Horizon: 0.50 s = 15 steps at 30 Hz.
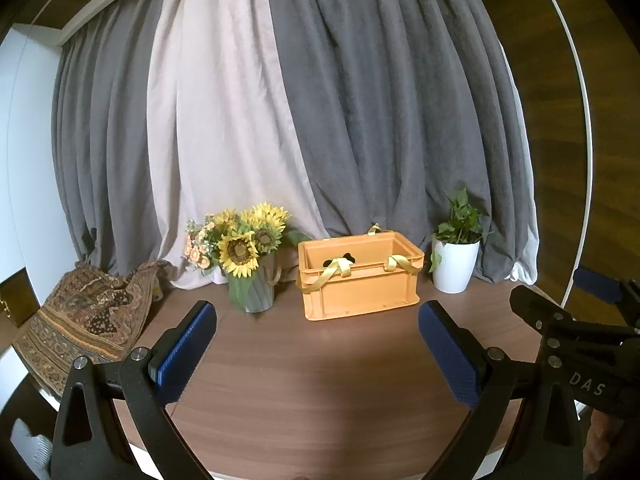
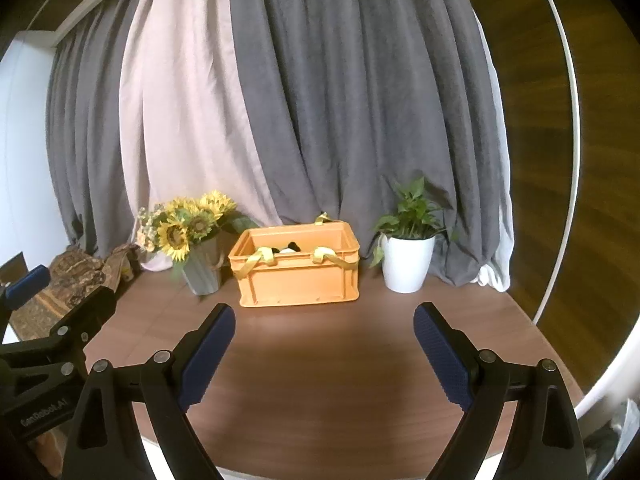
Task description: Organize soft objects
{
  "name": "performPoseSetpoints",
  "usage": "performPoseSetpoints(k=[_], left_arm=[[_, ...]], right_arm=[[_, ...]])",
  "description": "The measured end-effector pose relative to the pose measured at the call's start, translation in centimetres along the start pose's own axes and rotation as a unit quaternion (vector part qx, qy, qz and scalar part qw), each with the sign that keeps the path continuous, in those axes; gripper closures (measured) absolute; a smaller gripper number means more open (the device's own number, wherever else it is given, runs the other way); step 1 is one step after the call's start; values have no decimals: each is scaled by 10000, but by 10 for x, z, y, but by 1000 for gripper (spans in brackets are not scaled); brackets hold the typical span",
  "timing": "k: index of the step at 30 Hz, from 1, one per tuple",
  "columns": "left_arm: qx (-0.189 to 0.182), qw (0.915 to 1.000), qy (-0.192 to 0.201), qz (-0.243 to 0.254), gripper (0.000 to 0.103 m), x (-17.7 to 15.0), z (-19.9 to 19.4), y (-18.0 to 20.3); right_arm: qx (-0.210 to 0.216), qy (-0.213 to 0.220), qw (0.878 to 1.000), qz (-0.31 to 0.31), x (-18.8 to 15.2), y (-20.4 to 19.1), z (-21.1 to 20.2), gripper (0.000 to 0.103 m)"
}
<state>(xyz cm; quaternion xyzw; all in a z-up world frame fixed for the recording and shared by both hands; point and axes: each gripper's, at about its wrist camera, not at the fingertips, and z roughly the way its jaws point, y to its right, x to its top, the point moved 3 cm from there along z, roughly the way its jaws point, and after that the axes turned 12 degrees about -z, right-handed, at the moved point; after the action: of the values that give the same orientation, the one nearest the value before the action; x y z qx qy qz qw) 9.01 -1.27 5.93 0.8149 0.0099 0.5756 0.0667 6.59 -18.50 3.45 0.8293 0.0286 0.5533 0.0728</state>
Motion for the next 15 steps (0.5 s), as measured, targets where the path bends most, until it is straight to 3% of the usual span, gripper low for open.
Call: performPoseSetpoints(k=[15], left_arm=[[5, 10000, 10, 14, 0, -2, 0, 2]], right_arm=[[-7, -25, 10000, -35, -2, 3, 1, 11]])
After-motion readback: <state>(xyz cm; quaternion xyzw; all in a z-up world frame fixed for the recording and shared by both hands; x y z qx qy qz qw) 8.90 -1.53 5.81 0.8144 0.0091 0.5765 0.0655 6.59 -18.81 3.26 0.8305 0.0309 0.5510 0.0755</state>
